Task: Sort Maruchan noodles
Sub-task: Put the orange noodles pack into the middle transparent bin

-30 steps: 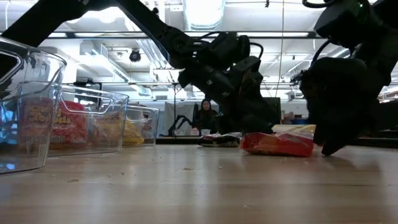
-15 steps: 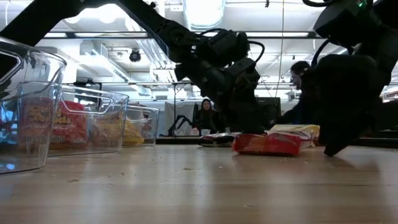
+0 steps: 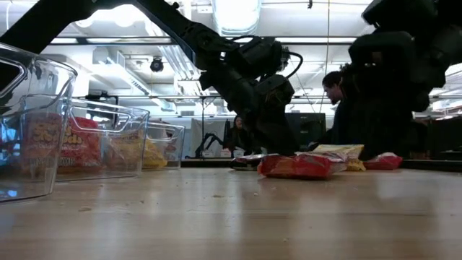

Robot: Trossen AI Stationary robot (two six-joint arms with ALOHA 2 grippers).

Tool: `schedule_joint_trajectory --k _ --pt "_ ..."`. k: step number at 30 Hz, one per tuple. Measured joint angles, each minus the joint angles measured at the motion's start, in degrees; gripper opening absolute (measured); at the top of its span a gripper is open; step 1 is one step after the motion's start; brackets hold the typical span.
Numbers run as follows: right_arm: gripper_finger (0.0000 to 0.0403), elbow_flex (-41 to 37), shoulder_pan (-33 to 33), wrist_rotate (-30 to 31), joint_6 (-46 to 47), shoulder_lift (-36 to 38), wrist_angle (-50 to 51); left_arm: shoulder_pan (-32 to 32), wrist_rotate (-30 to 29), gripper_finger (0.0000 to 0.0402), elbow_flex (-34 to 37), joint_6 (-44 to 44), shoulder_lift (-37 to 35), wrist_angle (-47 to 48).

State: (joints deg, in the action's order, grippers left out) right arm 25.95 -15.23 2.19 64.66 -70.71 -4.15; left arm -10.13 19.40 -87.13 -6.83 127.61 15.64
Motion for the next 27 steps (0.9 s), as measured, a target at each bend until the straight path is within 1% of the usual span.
schedule_joint_trajectory --k 3,8,10,13,17,22,24,27 --pt "0.0219 -0.07 -0.02 4.2 0.22 0.06 -0.89 -0.69 -0.19 0.0117 0.0 1.59 -0.01 0.72" --pt "0.0219 -1.9 -1.49 15.7 5.78 0.06 -1.41 -2.31 -0.22 0.0108 0.13 4.09 -0.15 2.3" --pt "0.0219 -3.38 -2.27 20.35 8.62 0.06 -3.77 -2.99 -0.22 0.0107 0.28 4.48 -0.17 2.36" --pt "0.0219 -6.51 -2.92 26.25 12.46 0.06 -10.77 -3.76 -0.26 0.0107 0.44 4.9 -0.22 2.32" --pt "0.0219 -10.91 -2.88 29.36 17.29 0.06 -16.15 -4.18 -0.35 0.0106 0.84 5.8 -0.24 1.94" --pt "0.0219 -14.41 -2.88 33.79 24.62 0.08 -16.54 -4.33 -0.41 0.0104 1.06 5.92 -0.28 1.78" --pt "0.0219 -15.08 -2.87 35.73 26.14 0.15 -16.96 -4.33 -0.42 0.01 1.18 5.92 -0.28 1.53" --pt "0.0219 -15.19 -2.35 36.42 26.18 0.15 -17.02 -4.35 -0.46 0.0092 1.35 5.92 -0.28 1.38"
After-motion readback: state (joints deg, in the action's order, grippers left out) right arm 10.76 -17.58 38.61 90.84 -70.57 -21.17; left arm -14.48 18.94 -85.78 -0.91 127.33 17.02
